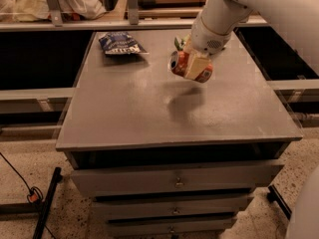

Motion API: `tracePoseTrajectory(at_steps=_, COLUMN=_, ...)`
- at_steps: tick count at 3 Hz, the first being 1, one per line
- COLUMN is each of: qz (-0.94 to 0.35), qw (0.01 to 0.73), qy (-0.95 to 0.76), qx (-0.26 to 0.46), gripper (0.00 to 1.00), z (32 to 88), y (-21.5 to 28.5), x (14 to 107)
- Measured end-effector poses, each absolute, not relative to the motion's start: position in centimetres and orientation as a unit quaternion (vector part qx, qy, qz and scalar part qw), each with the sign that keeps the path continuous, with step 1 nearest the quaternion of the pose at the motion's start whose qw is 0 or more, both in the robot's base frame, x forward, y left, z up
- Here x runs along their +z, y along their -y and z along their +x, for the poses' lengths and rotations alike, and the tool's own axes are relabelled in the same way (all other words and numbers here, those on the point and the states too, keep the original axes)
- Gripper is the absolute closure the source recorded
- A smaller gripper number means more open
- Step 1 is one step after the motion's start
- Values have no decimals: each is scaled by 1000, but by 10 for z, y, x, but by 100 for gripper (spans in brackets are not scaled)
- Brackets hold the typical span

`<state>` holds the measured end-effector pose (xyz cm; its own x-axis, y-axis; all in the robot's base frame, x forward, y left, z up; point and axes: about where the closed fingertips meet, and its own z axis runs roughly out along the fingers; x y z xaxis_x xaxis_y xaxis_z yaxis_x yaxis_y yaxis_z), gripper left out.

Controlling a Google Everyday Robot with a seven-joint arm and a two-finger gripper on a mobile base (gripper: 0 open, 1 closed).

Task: Knock coke can over

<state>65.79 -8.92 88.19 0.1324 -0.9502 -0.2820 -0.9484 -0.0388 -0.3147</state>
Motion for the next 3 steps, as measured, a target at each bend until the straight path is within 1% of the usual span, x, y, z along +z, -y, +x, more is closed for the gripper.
tracePoseTrajectory(at_steps=1, qz=-732, qw=203, qy=-650, qx=-13, gripper=60, z=636, y=93, x=885)
tracePoseTrajectory(at_steps=3, qz=-763, qw=151, qy=-628, qx=-28, gripper=13, z=599, y=85, x=868)
